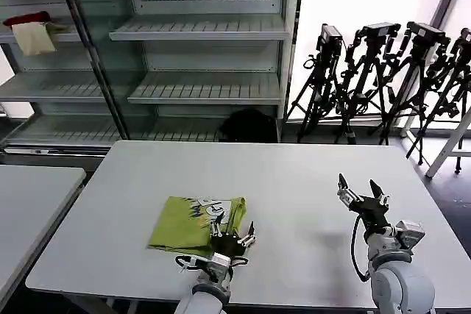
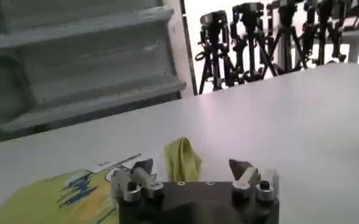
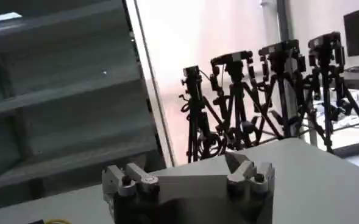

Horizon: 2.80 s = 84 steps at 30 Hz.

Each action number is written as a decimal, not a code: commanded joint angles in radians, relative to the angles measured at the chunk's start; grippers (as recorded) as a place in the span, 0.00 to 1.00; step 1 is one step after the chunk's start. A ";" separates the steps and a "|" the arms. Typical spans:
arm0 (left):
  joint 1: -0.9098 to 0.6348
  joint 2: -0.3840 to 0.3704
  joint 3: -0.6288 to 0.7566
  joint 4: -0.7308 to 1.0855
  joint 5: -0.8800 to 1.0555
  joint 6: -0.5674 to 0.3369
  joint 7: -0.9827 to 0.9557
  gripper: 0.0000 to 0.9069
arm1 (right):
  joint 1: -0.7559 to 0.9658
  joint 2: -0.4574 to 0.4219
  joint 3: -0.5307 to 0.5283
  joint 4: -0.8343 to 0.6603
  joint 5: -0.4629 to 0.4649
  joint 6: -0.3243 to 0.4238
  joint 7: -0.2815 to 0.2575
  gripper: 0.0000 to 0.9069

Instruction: Fold and organize the clothes.

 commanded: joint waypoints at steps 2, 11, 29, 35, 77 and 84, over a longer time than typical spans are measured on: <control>0.025 0.343 -0.289 -0.280 -0.322 0.046 0.082 1.00 | 0.003 -0.004 -0.003 0.006 0.000 -0.005 -0.001 1.00; 0.072 0.464 -0.622 -0.313 -0.651 0.094 0.097 1.00 | 0.005 0.005 -0.018 0.001 -0.011 -0.004 0.002 1.00; 0.050 0.370 -0.424 0.017 -0.526 -0.053 0.177 1.00 | -0.033 -0.005 0.002 0.014 -0.013 -0.006 0.000 1.00; 0.003 0.381 -0.442 0.081 -0.558 -0.082 0.186 1.00 | -0.035 -0.004 0.001 0.010 -0.015 -0.005 0.000 1.00; -0.003 0.336 -0.475 0.091 -0.708 -0.018 0.201 0.01 | -0.009 0.006 -0.011 -0.008 -0.032 -0.004 0.005 1.00; 0.021 0.348 -0.524 0.088 -0.643 -0.095 0.207 0.00 | -0.010 0.005 -0.009 -0.007 -0.032 -0.003 0.005 1.00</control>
